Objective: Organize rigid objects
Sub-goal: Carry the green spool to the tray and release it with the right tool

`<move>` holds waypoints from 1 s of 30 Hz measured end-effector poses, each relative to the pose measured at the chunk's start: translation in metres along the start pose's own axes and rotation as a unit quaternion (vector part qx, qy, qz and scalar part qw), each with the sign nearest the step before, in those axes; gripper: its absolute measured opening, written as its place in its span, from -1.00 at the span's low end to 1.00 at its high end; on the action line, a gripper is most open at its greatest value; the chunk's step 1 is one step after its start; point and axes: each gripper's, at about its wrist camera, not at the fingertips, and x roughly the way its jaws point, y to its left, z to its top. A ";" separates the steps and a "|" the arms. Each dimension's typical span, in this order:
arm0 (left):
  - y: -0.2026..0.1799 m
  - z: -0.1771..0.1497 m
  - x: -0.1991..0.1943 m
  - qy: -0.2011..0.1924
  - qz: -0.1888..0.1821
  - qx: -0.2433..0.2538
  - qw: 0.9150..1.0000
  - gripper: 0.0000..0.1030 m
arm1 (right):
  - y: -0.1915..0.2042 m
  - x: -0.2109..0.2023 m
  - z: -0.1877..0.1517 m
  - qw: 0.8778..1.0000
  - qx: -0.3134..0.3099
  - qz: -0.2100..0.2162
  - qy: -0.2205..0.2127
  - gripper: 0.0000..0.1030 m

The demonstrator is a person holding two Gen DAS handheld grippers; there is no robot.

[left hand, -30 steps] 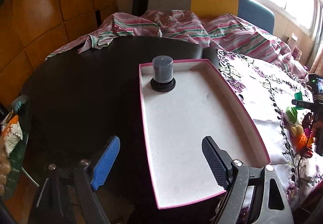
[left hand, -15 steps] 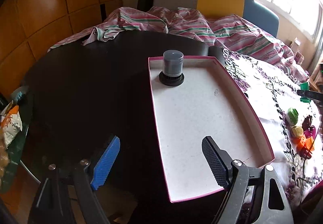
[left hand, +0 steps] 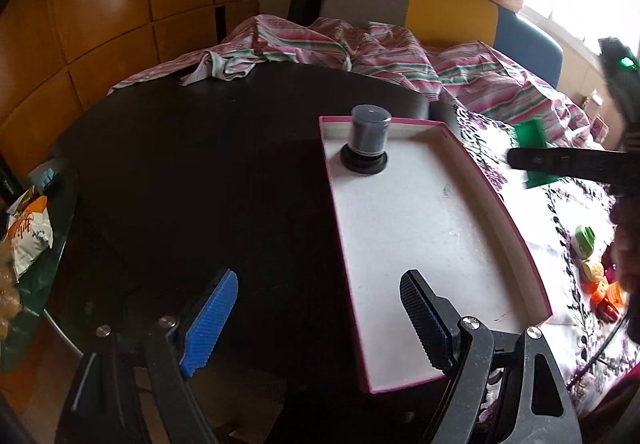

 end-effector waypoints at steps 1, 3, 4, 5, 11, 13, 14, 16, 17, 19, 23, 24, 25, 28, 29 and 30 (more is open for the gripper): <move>0.003 0.000 0.001 0.001 0.000 -0.005 1.000 0.63 | 0.013 0.012 0.003 1.000 -0.003 0.013 0.012 -0.42; 0.010 -0.001 0.002 0.003 0.000 -0.012 1.000 0.63 | 0.034 0.034 0.008 0.999 -0.010 0.020 0.028 -0.42; 0.013 -0.002 0.002 0.003 0.001 -0.016 1.000 0.63 | 0.041 0.044 0.011 0.999 -0.010 0.021 0.036 -0.42; 0.017 -0.002 0.003 0.005 0.001 -0.020 1.000 0.63 | 0.048 0.054 0.014 0.999 -0.009 0.026 0.046 -0.42; 0.029 -0.002 0.007 0.008 -0.001 -0.036 0.999 0.63 | 0.073 0.099 0.028 0.996 -0.001 0.026 0.085 -0.42; 0.031 -0.003 0.009 0.010 -0.001 -0.039 0.999 0.63 | 0.076 0.111 0.030 0.995 0.002 0.026 0.100 -0.42; 0.032 -0.003 0.009 0.011 -0.002 -0.040 0.999 0.63 | 0.077 0.115 0.029 0.994 0.007 0.031 0.104 -0.35; 0.033 -0.002 0.010 0.012 -0.003 -0.043 0.999 0.63 | 0.078 0.114 0.029 0.994 0.013 0.044 0.097 -0.21; 0.033 -0.002 0.010 0.011 -0.002 -0.044 0.999 0.63 | 0.078 0.112 0.027 0.994 0.015 0.049 0.092 -0.18; 0.034 -0.001 0.010 0.010 -0.001 -0.046 0.999 0.63 | 0.077 0.106 0.024 0.995 0.014 0.051 0.084 -0.16; 0.035 -0.001 0.009 0.009 0.000 -0.047 0.999 0.63 | 0.072 0.090 0.020 0.997 0.012 0.043 0.063 -0.14; 0.035 -0.001 0.009 0.009 0.000 -0.046 0.999 0.63 | 0.070 0.085 0.019 0.997 0.013 0.040 0.057 -0.14; 0.034 -0.001 0.008 0.008 0.000 -0.044 0.999 0.63 | 0.068 0.082 0.018 0.998 0.013 0.039 0.053 -0.14; 0.033 0.000 0.005 0.007 0.003 -0.040 0.999 0.63 | 0.063 0.072 0.014 0.999 0.013 0.027 0.043 -0.14; 0.032 0.000 0.004 0.006 0.002 -0.039 0.999 0.63 | 0.061 0.067 0.014 0.999 0.013 0.023 0.040 -0.14; 0.031 0.000 0.003 0.004 0.002 -0.038 0.999 0.63 | 0.060 0.064 0.011 0.999 0.012 0.020 0.036 -0.14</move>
